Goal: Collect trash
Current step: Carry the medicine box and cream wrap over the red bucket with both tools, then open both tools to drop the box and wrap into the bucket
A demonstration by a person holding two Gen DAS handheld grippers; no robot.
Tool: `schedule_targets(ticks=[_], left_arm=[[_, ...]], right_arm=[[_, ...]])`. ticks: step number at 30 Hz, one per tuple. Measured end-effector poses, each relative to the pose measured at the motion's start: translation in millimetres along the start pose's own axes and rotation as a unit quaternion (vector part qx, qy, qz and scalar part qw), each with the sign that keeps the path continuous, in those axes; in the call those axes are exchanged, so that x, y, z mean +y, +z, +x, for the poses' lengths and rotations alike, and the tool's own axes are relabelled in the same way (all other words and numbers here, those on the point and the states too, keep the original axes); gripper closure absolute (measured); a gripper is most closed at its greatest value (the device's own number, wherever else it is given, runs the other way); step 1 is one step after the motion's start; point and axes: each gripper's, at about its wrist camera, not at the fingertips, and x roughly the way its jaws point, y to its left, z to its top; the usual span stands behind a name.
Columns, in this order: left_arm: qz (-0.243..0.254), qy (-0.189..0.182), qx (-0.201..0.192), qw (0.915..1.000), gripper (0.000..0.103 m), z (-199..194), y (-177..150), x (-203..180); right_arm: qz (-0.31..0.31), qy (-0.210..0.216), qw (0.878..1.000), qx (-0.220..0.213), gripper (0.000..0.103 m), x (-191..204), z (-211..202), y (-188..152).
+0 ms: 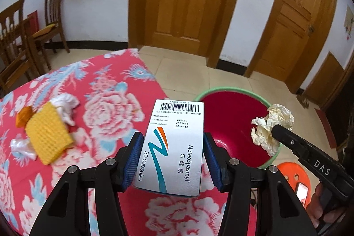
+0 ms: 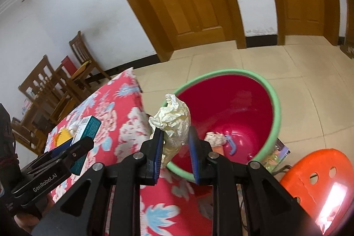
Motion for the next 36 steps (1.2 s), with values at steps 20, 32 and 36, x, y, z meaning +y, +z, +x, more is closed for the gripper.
schedule_targets(ticks=[20, 32, 36], left_arm=[[0.052, -0.024, 0.047, 0.9973, 0.047, 62, 3, -54], [0.073, -0.026, 0.061, 0.9951, 0.047, 83, 3, -72], [0.084, -0.033, 0.067, 0.9937, 0.046, 88, 4, -78]], right_arm=[[0.057, -0.043, 0.997, 0.022, 0.072, -65, 18, -5], [0.08, -0.049, 0.995, 0.02, 0.062, -81, 19, -3], [0.084, -0.051, 0.995, 0.018, 0.062, -83, 16, -3]])
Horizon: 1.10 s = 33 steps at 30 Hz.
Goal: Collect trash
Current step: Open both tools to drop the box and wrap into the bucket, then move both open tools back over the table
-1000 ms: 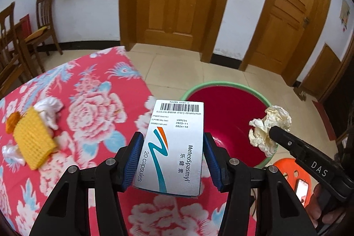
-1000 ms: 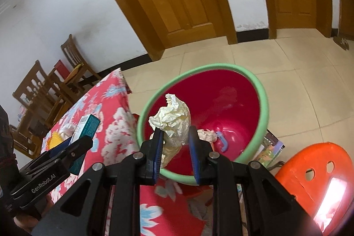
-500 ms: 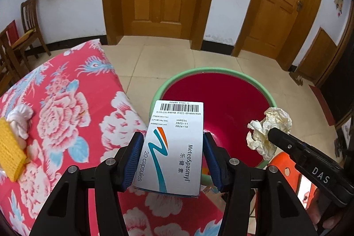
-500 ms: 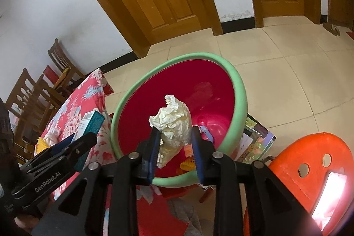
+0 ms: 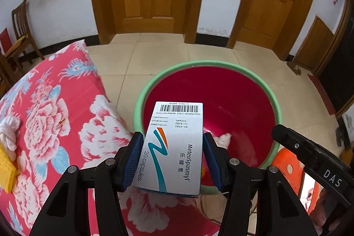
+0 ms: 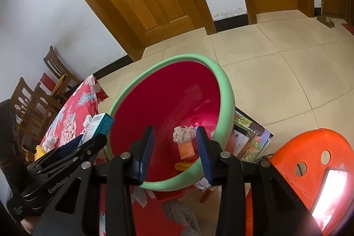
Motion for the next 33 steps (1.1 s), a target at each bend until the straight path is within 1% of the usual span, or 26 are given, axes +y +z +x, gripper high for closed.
schedule_targets(ticks=[2, 3, 4, 5, 8, 9, 10, 12, 17, 24, 33], left_arm=[[0.0, -0.007, 0.006, 1.0, 0.046, 2, 1, 0], [-0.001, -0.008, 0.007, 0.9999, 0.044, 3, 2, -1], [-0.002, -0.008, 0.007, 0.9999, 0.039, 3, 2, -1], [-0.004, -0.006, 0.005, 1.0, 0.037, 2, 1, -1], [-0.005, -0.007, 0.004, 1.0, 0.037, -1, 1, -1], [-0.006, -0.007, 0.004, 0.9999, 0.037, -1, 1, 0], [-0.006, -0.006, 0.003, 1.0, 0.037, -3, 0, 0], [-0.007, -0.004, 0.001, 1.0, 0.037, -7, -1, 2], [-0.016, 0.0, -0.006, 0.9999, 0.037, -21, -4, 10], [-0.038, 0.032, -0.003, 0.9988, 0.037, -41, -11, 27], [-0.072, 0.06, -0.034, 0.995, 0.037, -83, -23, 68]], right_arm=[[0.001, 0.0, 1.0, 0.0, 0.062, 0, -1, 0], [0.001, 0.0, 1.0, -0.001, 0.062, 0, -1, 0], [0.001, -0.001, 1.0, -0.001, 0.062, 0, -2, 0], [0.001, 0.0, 1.0, 0.0, 0.062, 0, -1, 0], [0.002, -0.003, 1.0, -0.001, 0.061, 1, -2, 0], [0.002, -0.002, 1.0, -0.001, 0.057, 0, -3, 1], [0.002, -0.002, 1.0, -0.002, 0.056, 0, -4, 1], [0.001, -0.001, 1.0, -0.003, 0.056, 2, -5, 0], [-0.005, 0.005, 1.0, -0.009, 0.051, 10, -12, -1], [-0.021, 0.021, 0.999, -0.012, 0.043, 27, -23, -5], [-0.047, 0.042, 0.998, -0.008, 0.038, 58, -29, -14]])
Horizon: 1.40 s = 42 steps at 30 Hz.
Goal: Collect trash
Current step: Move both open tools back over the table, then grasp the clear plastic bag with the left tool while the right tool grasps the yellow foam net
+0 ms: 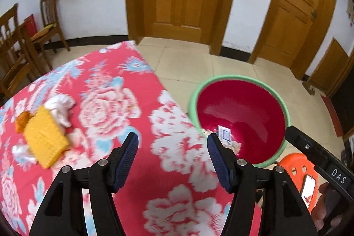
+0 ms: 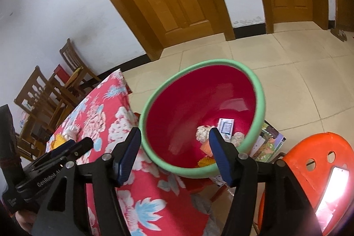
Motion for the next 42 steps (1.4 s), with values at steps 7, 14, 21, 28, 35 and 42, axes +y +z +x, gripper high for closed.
schedule_targets(ticks=[7, 14, 21, 28, 35, 42], left_arm=[[-0.044, 0.026, -0.018, 0.9985, 0.037, -22, -5, 46], [-0.094, 0.064, -0.027, 0.9931, 0.037, -38, -15, 99], [-0.157, 0.104, -0.037, 0.9815, 0.037, -47, -27, 157], [-0.22, 0.14, -0.047, 0.9644, 0.037, -45, -40, 206], [-0.271, 0.159, -0.034, 0.9488, 0.037, -24, -50, 242], [-0.306, 0.143, -0.037, 0.9405, 0.037, -4, -53, 261]], right_arm=[[-0.023, 0.013, 1.0, 0.004, 0.035, 28, -1, -8], [-0.047, 0.032, 0.998, 0.016, 0.033, 58, 6, -16], [-0.07, 0.046, 0.996, 0.028, 0.032, 83, 18, -22], [-0.086, 0.053, 0.994, 0.04, 0.032, 102, 29, -27], [-0.098, 0.053, 0.992, 0.051, 0.032, 116, 39, -30], [-0.11, 0.055, 0.991, 0.058, 0.032, 125, 45, -32]])
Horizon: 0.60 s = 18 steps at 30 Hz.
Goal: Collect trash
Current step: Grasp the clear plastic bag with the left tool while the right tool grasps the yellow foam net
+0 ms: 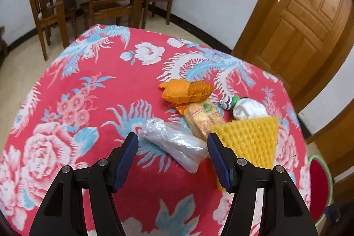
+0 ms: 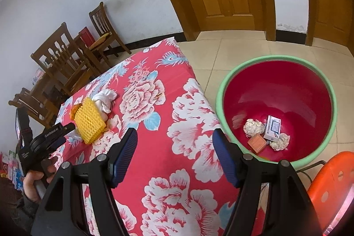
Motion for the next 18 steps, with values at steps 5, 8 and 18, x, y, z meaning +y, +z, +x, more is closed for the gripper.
schedule_targets(ticks=[5, 8, 18], left_arm=[[0.002, -0.013, -0.006, 0.9999, 0.037, 7, 3, -1], [0.0, -0.014, -0.003, 0.9999, 0.037, 11, 3, 0], [-0.033, -0.029, 0.032, 0.9985, 0.035, 19, 1, 12]], right_arm=[[-0.009, 0.002, 1.0, 0.004, 0.032, 7, 7, 0], [-0.014, 0.004, 1.0, 0.007, 0.032, 12, 9, -1], [-0.036, 0.014, 0.999, 0.011, 0.032, 29, 13, -1]])
